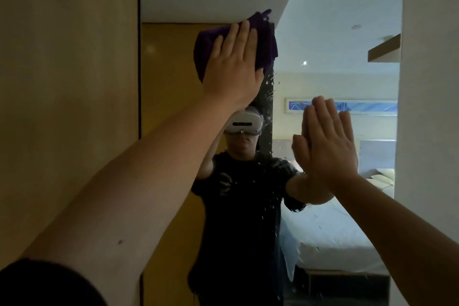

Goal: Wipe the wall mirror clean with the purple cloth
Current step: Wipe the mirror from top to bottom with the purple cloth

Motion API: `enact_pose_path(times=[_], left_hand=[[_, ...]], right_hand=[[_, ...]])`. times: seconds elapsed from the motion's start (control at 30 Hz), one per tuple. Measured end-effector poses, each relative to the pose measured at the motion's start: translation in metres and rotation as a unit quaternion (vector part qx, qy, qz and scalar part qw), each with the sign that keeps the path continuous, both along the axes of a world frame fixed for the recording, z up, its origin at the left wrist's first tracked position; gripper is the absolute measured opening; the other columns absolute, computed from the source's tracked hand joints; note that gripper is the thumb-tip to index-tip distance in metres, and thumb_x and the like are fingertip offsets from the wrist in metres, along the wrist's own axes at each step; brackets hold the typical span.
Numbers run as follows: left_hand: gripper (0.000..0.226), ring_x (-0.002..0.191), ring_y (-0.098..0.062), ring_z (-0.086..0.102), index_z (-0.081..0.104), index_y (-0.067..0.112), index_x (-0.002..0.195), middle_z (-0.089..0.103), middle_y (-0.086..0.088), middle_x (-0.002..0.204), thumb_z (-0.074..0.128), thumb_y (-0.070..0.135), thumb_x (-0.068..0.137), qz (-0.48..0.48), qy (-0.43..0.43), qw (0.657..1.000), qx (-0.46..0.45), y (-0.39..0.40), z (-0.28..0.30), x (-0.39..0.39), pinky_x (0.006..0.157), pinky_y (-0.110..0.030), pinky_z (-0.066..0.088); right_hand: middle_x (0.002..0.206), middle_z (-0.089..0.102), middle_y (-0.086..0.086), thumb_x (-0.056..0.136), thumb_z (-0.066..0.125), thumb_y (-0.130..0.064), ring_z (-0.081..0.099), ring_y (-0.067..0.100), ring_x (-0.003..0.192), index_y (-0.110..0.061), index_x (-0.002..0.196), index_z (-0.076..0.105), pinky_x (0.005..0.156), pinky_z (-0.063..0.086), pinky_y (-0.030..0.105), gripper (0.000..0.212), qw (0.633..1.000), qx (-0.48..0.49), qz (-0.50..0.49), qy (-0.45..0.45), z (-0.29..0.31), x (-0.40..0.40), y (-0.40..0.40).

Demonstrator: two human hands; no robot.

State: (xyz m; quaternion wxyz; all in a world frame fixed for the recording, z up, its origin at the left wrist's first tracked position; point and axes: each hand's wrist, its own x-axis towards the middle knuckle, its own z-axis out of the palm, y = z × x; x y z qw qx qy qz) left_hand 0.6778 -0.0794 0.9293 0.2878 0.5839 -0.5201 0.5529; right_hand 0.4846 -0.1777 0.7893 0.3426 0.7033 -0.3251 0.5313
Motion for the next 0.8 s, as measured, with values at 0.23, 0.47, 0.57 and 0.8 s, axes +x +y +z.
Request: enact_pose_path(times=[0.23, 0.47, 0.57, 0.8], left_hand=[[0.075, 0.149, -0.032, 0.015, 0.022, 0.005, 0.152, 0.022, -0.017, 0.16, 0.045, 0.043, 0.093, -0.049, -0.045, 0.997, 0.029, 0.002, -0.161, -0.002, 0.12, -0.049, 0.013], [0.087, 0.149, -0.03, 0.015, 0.022, 0.009, 0.153, 0.015, -0.012, 0.162, 0.051, 0.049, 0.081, -0.017, -0.07, 0.983, 0.169, 0.013, -0.368, -0.004, 0.12, -0.047, 0.01], [0.082, 0.147, -0.028, 0.021, 0.031, 0.011, 0.15, 0.017, -0.008, 0.162, 0.055, 0.048, 0.081, -0.019, -0.064, 0.977, 0.2, 0.023, -0.423, -0.006, 0.119, -0.046, 0.017], [0.082, 0.149, -0.028, 0.016, 0.027, 0.009, 0.152, 0.021, -0.011, 0.16, 0.052, 0.043, 0.082, -0.051, -0.001, 0.983, 0.174, 0.028, -0.346, -0.009, 0.118, -0.047, 0.018]], right_hand=[[0.164, 0.017, 0.014, 0.104, 0.022, -0.038, 0.003, 0.026, 0.154, -0.005, 0.154, 0.027, 0.124, 0.003, 0.05, 0.06, 1.0, -0.012, 0.023, -0.007, -0.002, 0.0, 0.0], [0.163, 0.02, 0.015, 0.105, 0.021, -0.038, 0.008, 0.029, 0.153, -0.005, 0.154, 0.029, 0.124, 0.005, 0.052, 0.06, 0.999, -0.017, 0.038, -0.02, -0.015, -0.002, -0.003], [0.162, 0.024, 0.017, 0.105, 0.023, -0.038, 0.012, 0.032, 0.152, -0.004, 0.152, 0.032, 0.124, 0.004, 0.051, 0.059, 0.999, -0.012, 0.049, -0.015, -0.036, -0.006, 0.0], [0.164, 0.016, 0.015, 0.105, 0.022, -0.038, 0.005, 0.029, 0.154, -0.006, 0.154, 0.026, 0.123, 0.004, 0.053, 0.059, 0.998, 0.02, 0.035, 0.05, -0.043, -0.024, 0.002]])
